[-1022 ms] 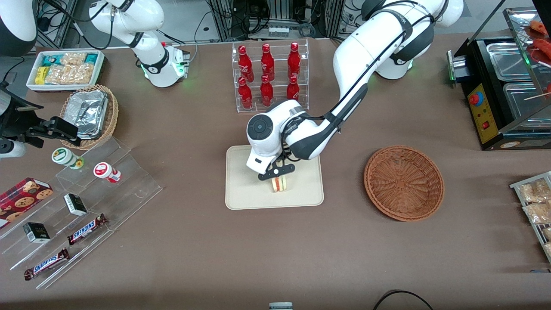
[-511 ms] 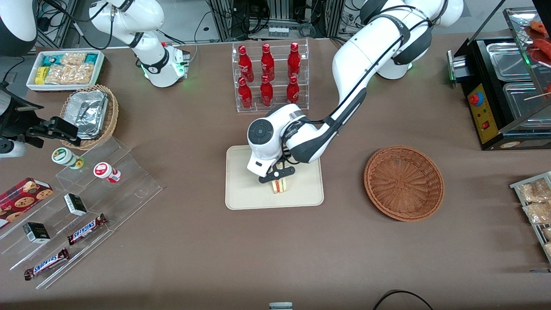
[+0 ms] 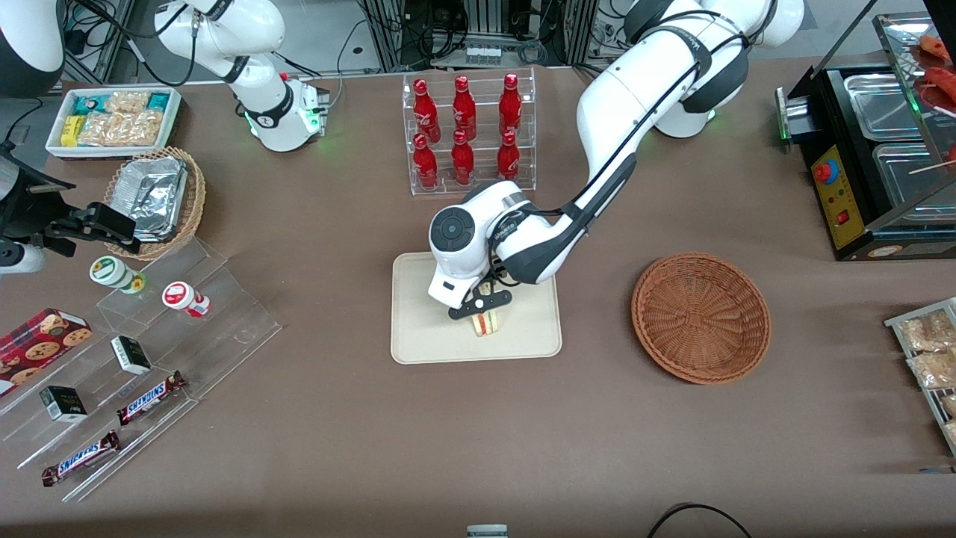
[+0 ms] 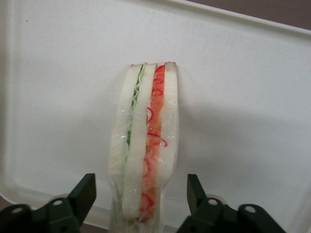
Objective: Place sandwich from basket to tray
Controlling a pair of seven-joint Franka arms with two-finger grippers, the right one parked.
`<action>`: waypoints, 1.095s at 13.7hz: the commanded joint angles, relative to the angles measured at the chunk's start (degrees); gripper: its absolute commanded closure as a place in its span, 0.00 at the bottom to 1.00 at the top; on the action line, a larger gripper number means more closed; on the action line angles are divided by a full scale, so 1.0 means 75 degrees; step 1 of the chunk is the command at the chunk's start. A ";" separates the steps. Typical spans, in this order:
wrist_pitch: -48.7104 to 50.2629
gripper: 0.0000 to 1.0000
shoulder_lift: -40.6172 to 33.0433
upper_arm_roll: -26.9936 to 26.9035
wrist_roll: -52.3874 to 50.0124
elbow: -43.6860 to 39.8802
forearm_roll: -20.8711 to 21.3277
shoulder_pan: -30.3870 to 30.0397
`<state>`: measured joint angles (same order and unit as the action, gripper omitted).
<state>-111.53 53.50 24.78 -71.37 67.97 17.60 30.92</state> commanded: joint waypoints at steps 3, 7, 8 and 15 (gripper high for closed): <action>0.0841 0.00 -0.0499 0.0012 -0.0023 -0.0354 -0.0437 -0.0091; 0.1205 0.00 -0.0652 0.0036 0.0468 -0.0543 -0.0449 -0.0277; 0.1369 0.00 -0.0803 0.0048 0.0620 -0.0543 -0.0460 -0.0383; 0.2683 0.00 -0.2102 0.0036 0.2257 0.0215 -0.0636 -0.1576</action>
<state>-92.11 42.43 24.80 -58.86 64.18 13.67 23.14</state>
